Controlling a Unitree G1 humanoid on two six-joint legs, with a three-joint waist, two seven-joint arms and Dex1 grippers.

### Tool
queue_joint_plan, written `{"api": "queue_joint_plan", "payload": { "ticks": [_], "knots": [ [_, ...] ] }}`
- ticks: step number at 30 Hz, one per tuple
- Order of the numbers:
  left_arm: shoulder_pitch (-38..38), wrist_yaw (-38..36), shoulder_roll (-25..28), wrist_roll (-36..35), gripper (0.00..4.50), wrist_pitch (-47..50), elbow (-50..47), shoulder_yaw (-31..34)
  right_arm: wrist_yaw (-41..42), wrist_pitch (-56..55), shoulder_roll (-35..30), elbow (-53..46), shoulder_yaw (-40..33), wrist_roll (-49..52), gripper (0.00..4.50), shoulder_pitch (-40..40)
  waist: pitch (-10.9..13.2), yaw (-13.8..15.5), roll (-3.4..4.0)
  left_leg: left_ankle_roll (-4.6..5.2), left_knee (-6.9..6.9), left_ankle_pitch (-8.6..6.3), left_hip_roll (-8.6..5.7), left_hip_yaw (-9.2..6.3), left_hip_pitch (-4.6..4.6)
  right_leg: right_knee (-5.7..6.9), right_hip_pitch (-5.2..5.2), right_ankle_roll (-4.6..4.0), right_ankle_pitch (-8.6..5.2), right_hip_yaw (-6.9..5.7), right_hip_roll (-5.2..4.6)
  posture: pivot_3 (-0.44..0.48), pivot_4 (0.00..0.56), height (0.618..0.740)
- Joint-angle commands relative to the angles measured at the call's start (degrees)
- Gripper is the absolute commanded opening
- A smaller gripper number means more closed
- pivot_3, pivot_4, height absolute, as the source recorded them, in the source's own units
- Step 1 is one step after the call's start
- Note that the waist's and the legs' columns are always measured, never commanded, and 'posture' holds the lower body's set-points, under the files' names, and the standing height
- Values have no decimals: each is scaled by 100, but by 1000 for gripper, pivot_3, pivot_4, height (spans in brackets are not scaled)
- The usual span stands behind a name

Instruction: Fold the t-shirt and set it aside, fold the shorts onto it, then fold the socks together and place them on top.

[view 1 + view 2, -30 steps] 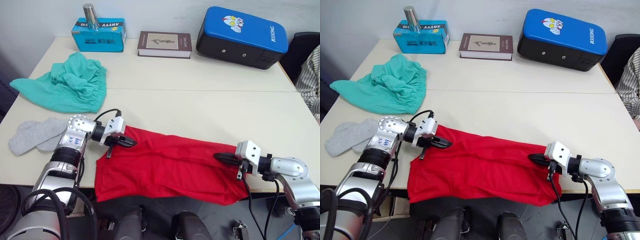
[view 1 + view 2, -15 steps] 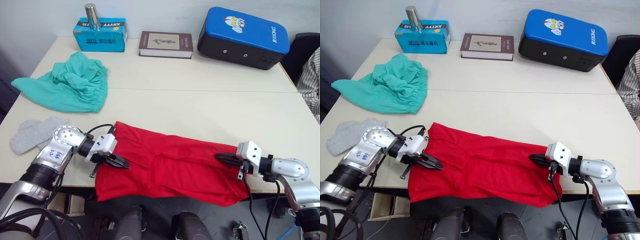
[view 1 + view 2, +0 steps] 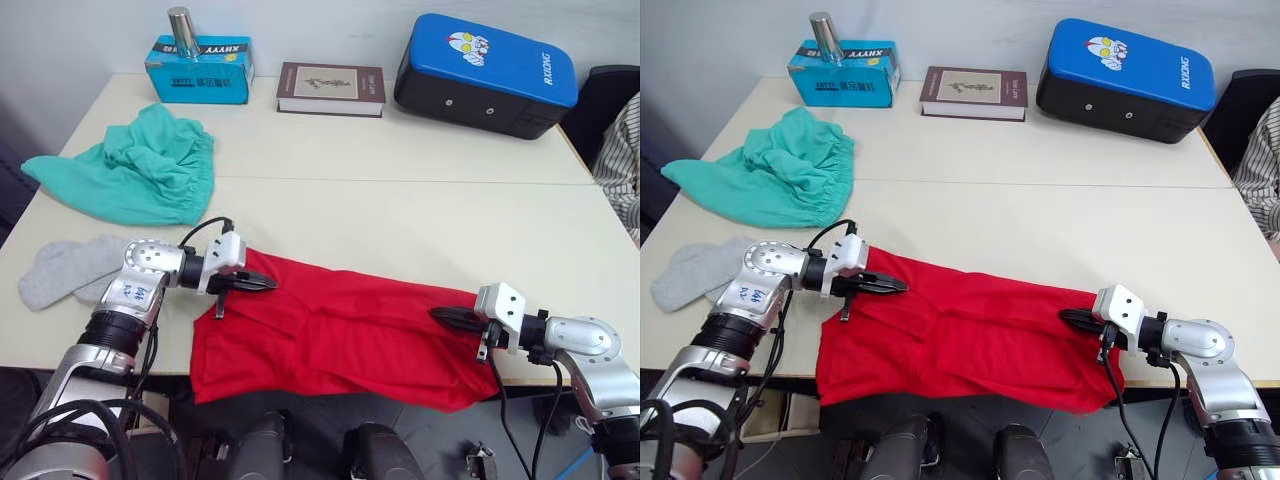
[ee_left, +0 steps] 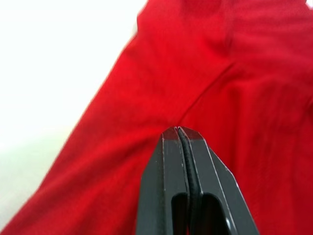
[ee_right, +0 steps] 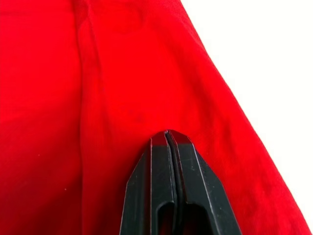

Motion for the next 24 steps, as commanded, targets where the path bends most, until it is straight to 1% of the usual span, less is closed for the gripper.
{"api": "queue_joint_plan", "payload": {
  "ticks": [1,2,6,8,10,13,15,17,19,21,24],
  "knots": [
    [39,-449,70,36,32,-178,-46,109,-37,59,-18,119,42,-123,8,94,0,1,0,-1,0,1,0,0,0,1,0,0,0,-1,0,0,150,740],
    [73,-561,85,-5,32,-137,-92,140,-41,59,-17,119,42,-124,8,94,0,0,0,-2,0,1,0,-1,0,1,0,0,0,-1,0,0,150,740],
    [486,-1374,427,-370,32,62,-659,309,-72,54,0,126,46,-128,8,107,0,-14,0,-3,-1,1,1,0,1,0,0,0,0,1,0,0,150,740],
    [691,-1578,563,-497,32,191,-934,367,-85,44,5,132,49,-133,8,112,0,-10,0,-3,-2,0,3,-2,2,0,1,0,0,1,-1,0,150,740],
    [842,-1589,614,-603,32,233,-1159,408,-115,-3,13,143,29,-134,8,114,0,-10,1,-2,-3,-1,3,-2,2,-3,2,-1,0,1,-2,0,150,740],
    [889,-1340,500,-759,32,333,-1385,511,-160,-162,40,57,-133,7,8,139,0,3,0,9,-3,-7,2,-2,0,-5,2,-1,0,2,-4,0,150,740],
    [796,-1030,300,-924,32,593,-1497,643,-109,-178,56,-194,-292,284,8,202,0,13,0,10,-2,-8,2,-2,-1,-6,2,-1,0,2,-5,0,150,740],
    [658,-711,75,-907,32,718,-1472,732,-106,-58,41,-556,-349,448,8,301,2,28,4,8,-3,-7,0,-2,-3,-6,1,0,0,1,-6,0,150,740],
    [551,-396,-121,-622,32,620,-1307,706,-272,181,122,-987,-293,504,8,438,2,15,4,7,-2,-6,0,-2,-5,-5,-1,0,0,1,-5,0,150,740],
    [475,-18,-328,-323,32,537,-1090,646,-575,315,306,-1281,-128,328,8,551,2,-6,4,6,-3,-5,0,-2,-4,-2,-2,0,0,0,-4,0,150,740],
    [431,545,-593,75,32,431,-809,599,-1041,319,597,-1390,33,-44,8,677,2,-15,4,-1,-5,-1,1,0,-1,3,-4,0,0,0,0,0,150,740]
  ]
}}
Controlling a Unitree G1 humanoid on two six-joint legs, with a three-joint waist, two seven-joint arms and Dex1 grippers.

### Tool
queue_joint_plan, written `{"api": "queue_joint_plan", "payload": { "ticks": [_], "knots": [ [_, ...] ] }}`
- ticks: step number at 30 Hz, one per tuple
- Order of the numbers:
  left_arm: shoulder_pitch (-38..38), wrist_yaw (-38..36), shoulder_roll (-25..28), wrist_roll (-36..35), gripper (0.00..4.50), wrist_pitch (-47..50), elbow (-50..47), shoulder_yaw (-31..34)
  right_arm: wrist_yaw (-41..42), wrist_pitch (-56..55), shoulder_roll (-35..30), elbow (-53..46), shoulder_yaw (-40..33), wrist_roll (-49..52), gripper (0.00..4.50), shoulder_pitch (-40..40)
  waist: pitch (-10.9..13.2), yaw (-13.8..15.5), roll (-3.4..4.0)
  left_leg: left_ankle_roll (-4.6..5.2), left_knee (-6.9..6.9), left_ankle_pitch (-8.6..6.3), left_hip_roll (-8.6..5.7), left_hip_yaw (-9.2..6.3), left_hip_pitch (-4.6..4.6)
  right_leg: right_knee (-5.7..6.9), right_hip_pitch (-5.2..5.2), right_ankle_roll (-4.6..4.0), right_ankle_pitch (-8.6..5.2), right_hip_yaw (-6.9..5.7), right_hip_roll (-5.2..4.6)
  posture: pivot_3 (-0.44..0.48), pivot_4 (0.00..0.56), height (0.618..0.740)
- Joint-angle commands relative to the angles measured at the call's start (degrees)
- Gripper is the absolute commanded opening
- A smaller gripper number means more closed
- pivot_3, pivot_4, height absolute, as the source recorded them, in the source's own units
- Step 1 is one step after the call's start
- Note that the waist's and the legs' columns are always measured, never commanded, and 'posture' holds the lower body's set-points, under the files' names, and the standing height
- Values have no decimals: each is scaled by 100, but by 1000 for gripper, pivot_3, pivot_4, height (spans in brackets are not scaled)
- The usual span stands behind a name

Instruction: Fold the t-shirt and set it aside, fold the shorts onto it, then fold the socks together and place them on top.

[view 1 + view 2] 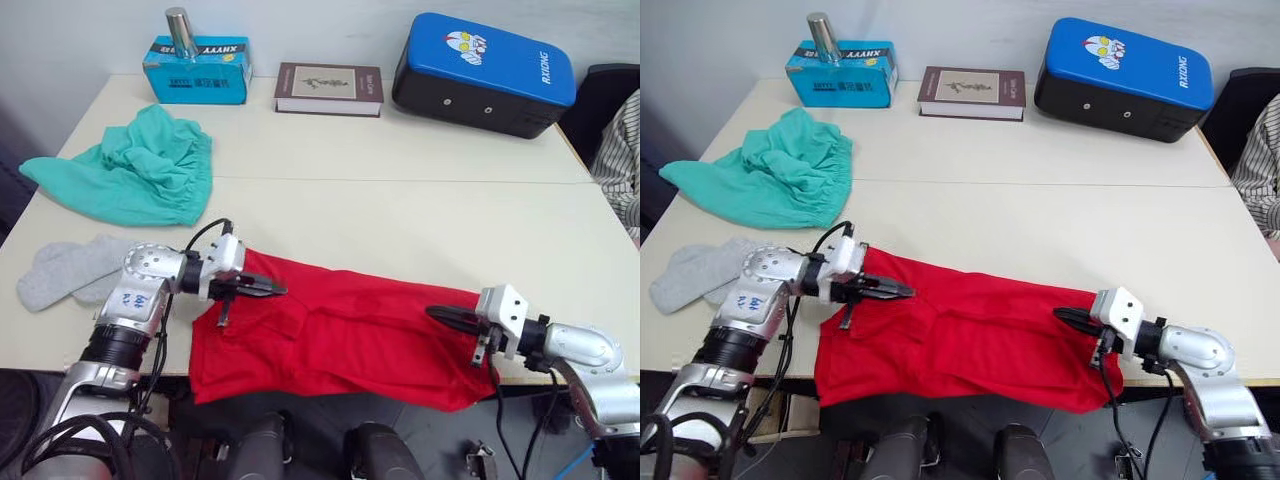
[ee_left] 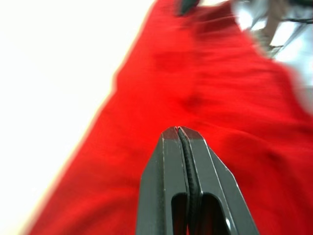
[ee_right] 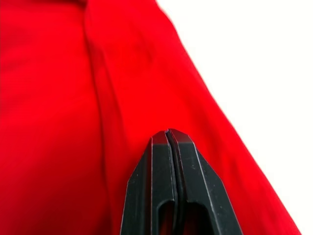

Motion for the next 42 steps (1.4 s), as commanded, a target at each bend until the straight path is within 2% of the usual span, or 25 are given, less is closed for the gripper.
{"api": "queue_joint_plan", "payload": {
  "ticks": [1,4,10,14,18,22,25,29,34,38,42],
  "knots": [
    [13,678,-153,502,32,-245,292,-30,-583,-8,259,-191,59,-345,8,158,0,10,0,0,0,0,0,0,-2,1,-3,0,0,0,0,0,150,740],
    [84,1225,-241,897,32,-491,519,-26,-920,-293,345,42,-167,-569,8,359,0,20,0,-1,1,0,0,0,-2,1,-3,0,0,0,-2,0,150,740],
    [260,2253,-306,1203,32,-472,657,206,-1145,-1010,235,788,-985,-470,8,827,-3,61,-4,1,1,-1,-2,-1,2,-5,6,0,0,1,-4,0,150,740],
    [426,2644,-459,923,32,-299,587,551,-1451,-1098,283,1430,-1674,-217,8,928,-6,38,-1,-1,-3,0,-2,-1,7,-4,8,0,0,1,-4,0,150,740],
    [529,2290,-604,338,32,-201,361,867,-1407,-1171,368,1539,-1954,128,8,839,-6,20,0,-4,-7,2,-2,0,8,-2,6,0,0,1,-3,0,150,740],
    [567,1759,-611,5,32,-99,-130,850,-1425,-712,453,646,-1734,447,8,588,-4,-18,5,-15,-24,9,0,8,9,-3,-4,0,0,2,-2,0,150,740],
    [469,1696,-749,80,32,58,-507,599,-1974,-104,868,-260,-1041,168,8,250,-4,-4,6,-19,-24,12,3,6,9,-1,-6,0,0,2,0,0,150,740],
    [425,2096,-1011,450,32,238,-535,323,-2756,599,1597,-887,157,-690,8,-16,-5,53,3,-22,-29,13,0,-5,6,3,-8,0,0,2,1,0,150,740],
    [382,2594,-1168,727,32,312,-261,290,-3384,994,2153,-828,893,-1447,8,-237,-5,81,3,-23,-31,13,-4,-2,0,2,-15,0,0,3,0,0,150,740],
    [515,2914,-1070,936,32,340,-83,324,-3755,865,2177,-602,544,-1582,8,55,-6,94,3,-25,-31,15,-5,-2,3,1,-13,0,0,4,0,0,150,740],
    [630,3102,-936,1033,32,241,109,413,-3614,433,1774,-307,-417,-1181,8,593,-21,138,1,-24,-33,14,-4,-1,9,-5,-4,0,0,4,0,0,150,740]
  ]
}}
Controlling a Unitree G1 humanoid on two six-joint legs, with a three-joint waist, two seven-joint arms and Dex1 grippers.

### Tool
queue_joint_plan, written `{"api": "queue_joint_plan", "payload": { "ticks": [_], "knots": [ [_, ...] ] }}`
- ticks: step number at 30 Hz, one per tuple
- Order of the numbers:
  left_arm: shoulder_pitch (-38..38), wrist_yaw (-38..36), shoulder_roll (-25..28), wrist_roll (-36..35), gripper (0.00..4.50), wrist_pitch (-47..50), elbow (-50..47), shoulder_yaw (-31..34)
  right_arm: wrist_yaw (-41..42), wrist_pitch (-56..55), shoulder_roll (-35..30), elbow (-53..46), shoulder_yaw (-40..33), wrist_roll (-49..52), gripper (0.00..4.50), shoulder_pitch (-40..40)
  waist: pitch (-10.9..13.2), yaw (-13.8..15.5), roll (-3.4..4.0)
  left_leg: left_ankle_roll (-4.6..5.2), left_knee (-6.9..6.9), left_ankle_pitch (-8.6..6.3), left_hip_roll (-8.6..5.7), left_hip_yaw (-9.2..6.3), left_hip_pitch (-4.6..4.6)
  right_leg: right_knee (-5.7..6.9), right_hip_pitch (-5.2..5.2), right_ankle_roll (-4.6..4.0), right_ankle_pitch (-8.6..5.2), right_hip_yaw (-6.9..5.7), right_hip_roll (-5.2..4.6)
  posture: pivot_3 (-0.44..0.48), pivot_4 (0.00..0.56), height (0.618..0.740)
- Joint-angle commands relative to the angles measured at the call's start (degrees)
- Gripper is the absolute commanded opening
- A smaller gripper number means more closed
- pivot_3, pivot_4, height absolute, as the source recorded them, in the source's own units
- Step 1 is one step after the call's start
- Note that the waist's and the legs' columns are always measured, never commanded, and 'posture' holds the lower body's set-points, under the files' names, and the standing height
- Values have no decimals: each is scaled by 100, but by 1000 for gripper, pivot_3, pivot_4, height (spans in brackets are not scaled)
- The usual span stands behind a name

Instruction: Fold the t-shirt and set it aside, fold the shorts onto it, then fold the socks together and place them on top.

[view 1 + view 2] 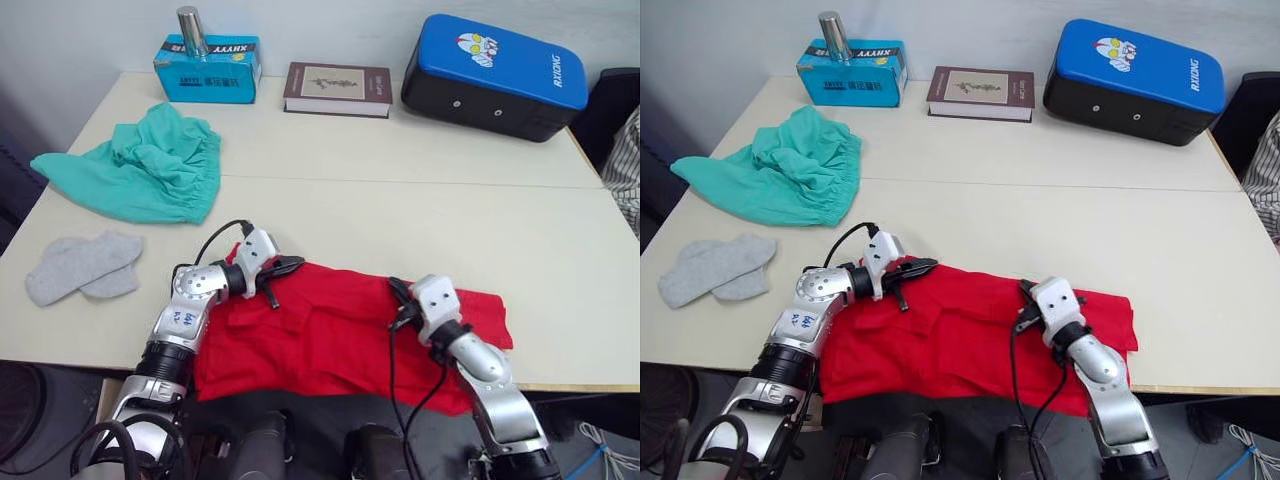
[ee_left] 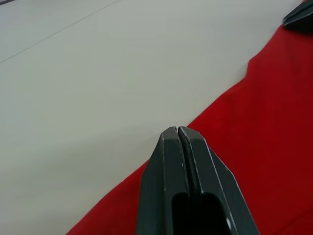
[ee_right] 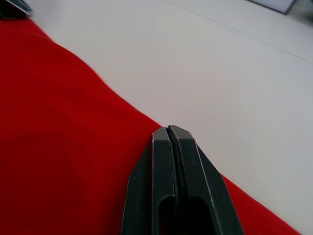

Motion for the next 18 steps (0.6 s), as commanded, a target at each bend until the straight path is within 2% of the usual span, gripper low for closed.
{"api": "queue_joint_plan", "payload": {
  "ticks": [1,5,8,11,14,16,18],
  "knots": [
    [206,209,163,133,32,-44,281,151,141,-331,-318,352,-922,423,8,400,-12,7,-2,0,0,-1,0,1,2,-1,1,0,0,0,0,0,150,740],
    [256,210,88,-41,32,-107,403,282,800,-881,-772,831,-1584,922,8,702,-43,4,6,3,-12,-2,0,5,19,-3,13,0,0,2,0,0,150,740],
    [256,-179,45,-246,32,-504,478,329,1262,-1039,-1028,1078,-2007,1421,8,743,-44,-14,7,20,-44,-12,0,26,61,-13,35,-1,0,13,-1,0,150,740],
    [274,-787,136,-542,32,-884,446,441,1900,-667,-1371,1072,-2381,2159,8,659,-42,-73,8,20,-53,-12,2,31,66,-13,33,-8,-4,15,-1,0,150,740],
    [309,-1625,411,-862,0,-1076,347,523,2687,-55,-2022,1091,-2547,2661,578,581,-40,-128,12,16,-54,-10,2,32,63,-13,30,-8,-4,15,-1,0,150,740],
    [380,-2215,643,-1135,0,-985,212,573,3131,328,-2497,1199,-2500,2762,1198,482,-40,-142,12,16,-57,-10,4,33,63,-13,27,-9,-4,14,0,0,150,740],
    [470,-2686,885,-1438,401,-635,-57,598,3549,887,-2960,1346,-2378,2910,1881,269,-39,-144,12,15,-58,-12,8,35,63,-13,24,-10,-5,12,1,0,150,740]
  ]
}}
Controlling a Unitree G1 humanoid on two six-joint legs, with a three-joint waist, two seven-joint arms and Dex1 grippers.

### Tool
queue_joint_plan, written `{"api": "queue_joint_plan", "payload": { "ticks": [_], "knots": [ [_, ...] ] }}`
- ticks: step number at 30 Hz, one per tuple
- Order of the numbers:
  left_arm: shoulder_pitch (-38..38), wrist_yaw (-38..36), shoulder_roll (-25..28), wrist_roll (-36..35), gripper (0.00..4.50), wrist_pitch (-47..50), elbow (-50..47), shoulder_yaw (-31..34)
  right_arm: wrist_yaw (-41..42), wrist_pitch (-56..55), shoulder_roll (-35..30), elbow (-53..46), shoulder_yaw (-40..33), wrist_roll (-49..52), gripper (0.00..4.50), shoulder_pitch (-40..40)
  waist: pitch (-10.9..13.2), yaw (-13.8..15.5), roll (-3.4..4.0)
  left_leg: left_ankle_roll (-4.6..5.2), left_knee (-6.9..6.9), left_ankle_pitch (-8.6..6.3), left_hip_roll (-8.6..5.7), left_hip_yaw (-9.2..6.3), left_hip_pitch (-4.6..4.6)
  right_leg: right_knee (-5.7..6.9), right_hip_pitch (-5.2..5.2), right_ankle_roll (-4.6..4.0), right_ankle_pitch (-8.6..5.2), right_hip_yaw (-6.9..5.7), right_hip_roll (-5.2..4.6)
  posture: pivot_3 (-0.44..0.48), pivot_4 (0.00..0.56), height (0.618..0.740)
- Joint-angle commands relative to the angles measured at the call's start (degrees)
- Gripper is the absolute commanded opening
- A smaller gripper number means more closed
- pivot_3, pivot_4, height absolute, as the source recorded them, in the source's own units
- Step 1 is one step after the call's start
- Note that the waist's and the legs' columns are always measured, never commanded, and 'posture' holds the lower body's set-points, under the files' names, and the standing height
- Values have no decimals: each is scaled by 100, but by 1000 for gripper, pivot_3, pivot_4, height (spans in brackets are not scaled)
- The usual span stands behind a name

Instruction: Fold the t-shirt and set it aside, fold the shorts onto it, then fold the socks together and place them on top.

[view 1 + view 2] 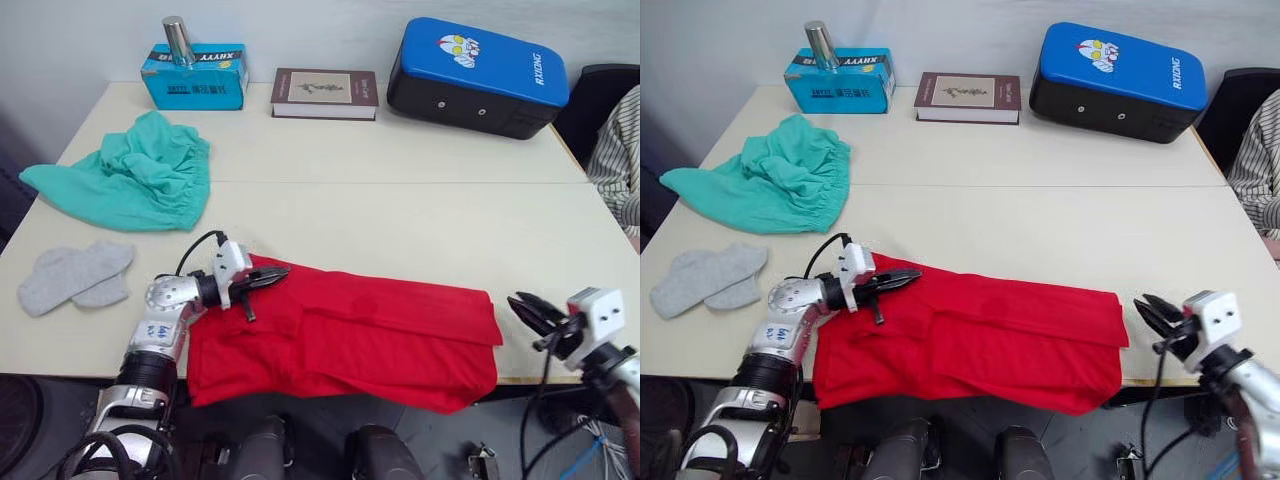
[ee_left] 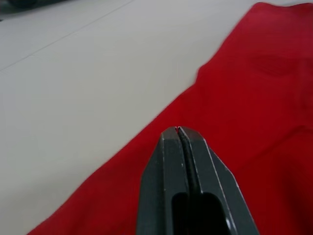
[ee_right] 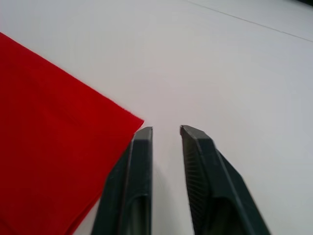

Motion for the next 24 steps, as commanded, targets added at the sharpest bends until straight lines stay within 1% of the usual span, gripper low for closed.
{"api": "queue_joint_plan", "payload": {
  "ticks": [1,3,5,7,8,10,13,14,16,19,24],
  "knots": [
    [136,-804,349,-585,617,411,-654,147,720,772,-596,188,97,286,2250,-371,1,7,0,1,-1,-1,1,-1,-1,0,-1,-3,-2,0,0,0,150,740],
    [240,-1052,518,-842,1207,702,-1168,165,1138,1245,-951,397,396,289,2952,-699,3,16,3,3,0,-1,1,-2,-3,0,-2,-5,-2,0,-2,0,150,740],
    [358,-1169,617,-1062,1836,915,-1609,205,1418,1425,-1157,648,767,89,3619,-1056,3,23,3,9,3,-5,1,-4,-7,-2,-2,-5,-2,1,-3,0,150,740],
    [565,-1306,695,-1411,2487,1201,-2250,253,1693,1494,-1289,960,1220,-194,4345,-1453,3,30,4,12,5,-5,0,-8,-13,-8,-2,-5,-2,0,-4,0,150,740],
    [675,-1418,715,-1568,2772,1249,-2547,267,1763,1484,-1290,1122,1393,-316,4500,-1654,4,24,5,14,6,-7,0,-8,-15,-10,-2,-5,-2,1,-4,0,150,740],
    [827,-1470,745,-1748,3490,1398,-2947,267,1918,1462,-1259,1428,1719,-553,4500,-2022,5,23,7,16,7,-8,0,-7,-25,-19,-5,-5,-2,0,-4,0,150,740],
    [917,-1344,720,-1865,4455,1606,-3217,296,2088,1383,-1183,1882,2187,-949,4500,-2508,9,23,13,-4,12,5,-1,-7,-33,-21,-9,-5,-2,-1,-3,0,150,740],
    [941,-1326,714,-1863,4485,1617,-3250,304,2159,1331,-1167,2003,2333,-1084,4500,-2630,9,21,13,-4,16,5,-1,-7,-31,-21,-7,-5,-2,-1,-2,0,150,740],
    [976,-1315,713,-1854,4500,1613,-3258,322,2377,1327,-1154,2070,2557,-1223,4102,-2772,9,8,12,1,16,6,-1,-6,-31,-22,-6,-5,-2,-1,-2,0,150,740],
    [1037,-1294,707,-1841,4500,1594,-3223,359,2660,1562,-1123,1897,2706,-1200,3278,-2825,9,11,12,6,16,4,0,-6,-27,-21,-4,-5,-2,0,0,0,150,740],
    [1159,-1420,628,-1843,4500,1399,-3066,388,2894,1767,-1103,1658,2839,-1243,1525,-2800,9,20,12,0,14,0,1,-9,-27,-20,-5,-5,-2,-3,0,0,150,740]
  ]
}}
